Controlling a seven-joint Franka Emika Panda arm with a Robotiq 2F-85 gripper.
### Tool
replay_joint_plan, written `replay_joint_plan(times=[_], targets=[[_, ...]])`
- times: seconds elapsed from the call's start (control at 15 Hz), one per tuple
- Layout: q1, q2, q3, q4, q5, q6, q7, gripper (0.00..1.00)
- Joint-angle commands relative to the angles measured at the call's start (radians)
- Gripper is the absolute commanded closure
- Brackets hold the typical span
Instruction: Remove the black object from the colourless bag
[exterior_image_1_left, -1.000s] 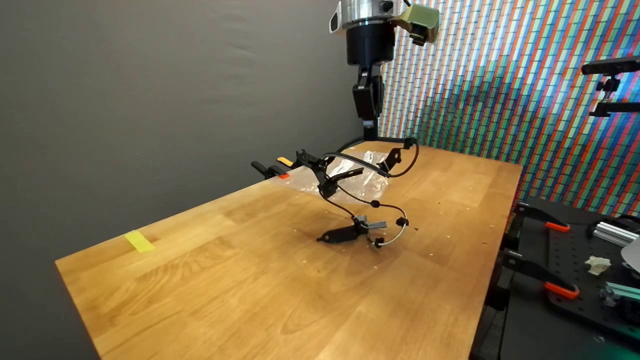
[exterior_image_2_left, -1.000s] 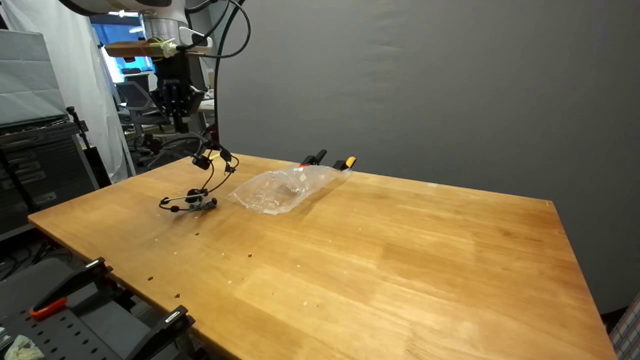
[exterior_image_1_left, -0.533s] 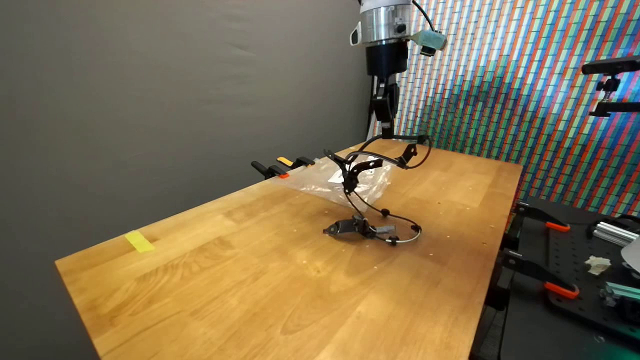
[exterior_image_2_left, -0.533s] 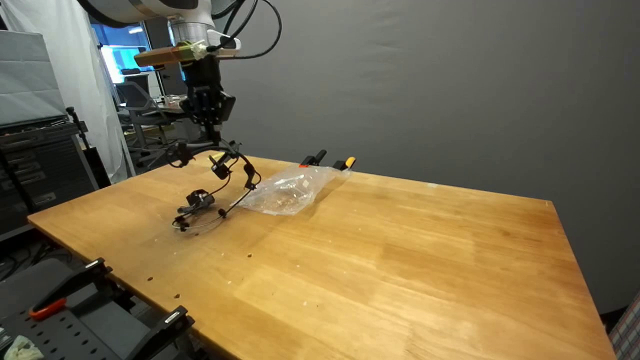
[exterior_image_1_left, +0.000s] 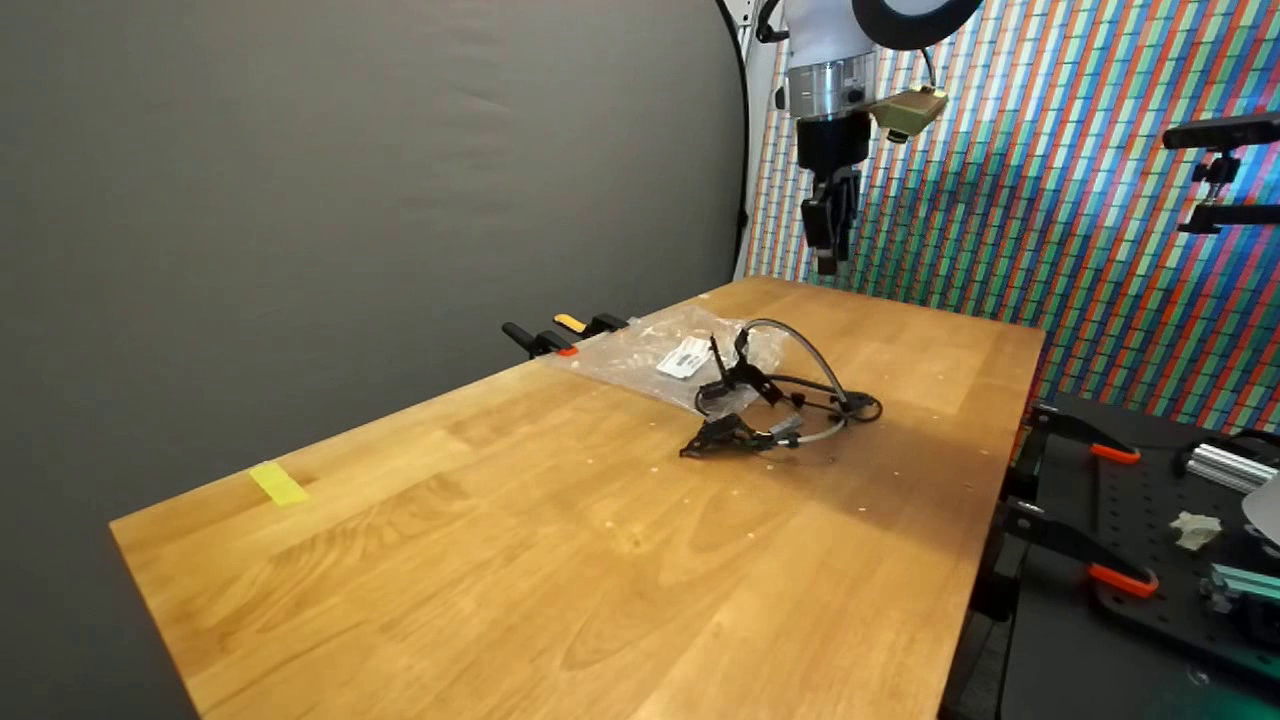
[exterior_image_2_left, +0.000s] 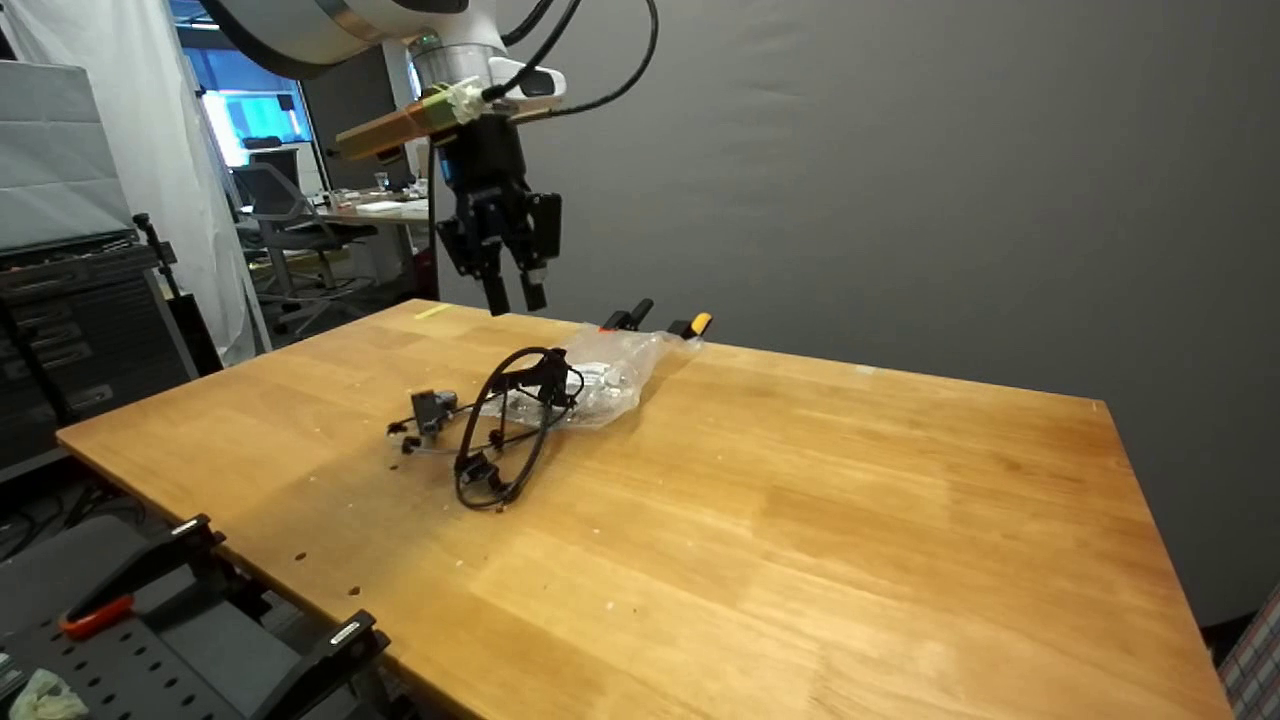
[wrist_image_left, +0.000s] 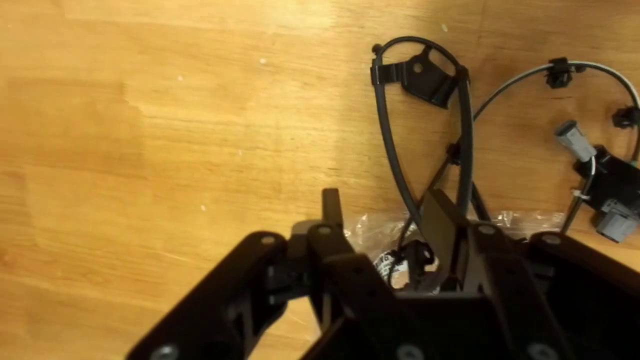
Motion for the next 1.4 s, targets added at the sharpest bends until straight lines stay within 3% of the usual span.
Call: replay_joint_plan(times=[0.0,0.2,0.73,0.93,1.0,1.33], targets=[[-0.024,-0.069,-0.015,-0.056,-0.019,0.036,0.036,0.19],[-0.023,-0.103,-0.005,-0.056,0.027,0.020,0.036,0.00],[0.000,-0.181,0.047,-0.022,0.105,-0.019,0.094,0.00],[0.022,-0.199,0.051,-0.003,0.249,-0.069,0.018,0.00],[0.004,-0.169,0.056,-0.017,0.174,-0.024,0.062,0.00],[0.015,-0.182,0.059,-0.010,0.227,-0.052,0.042,0.00]])
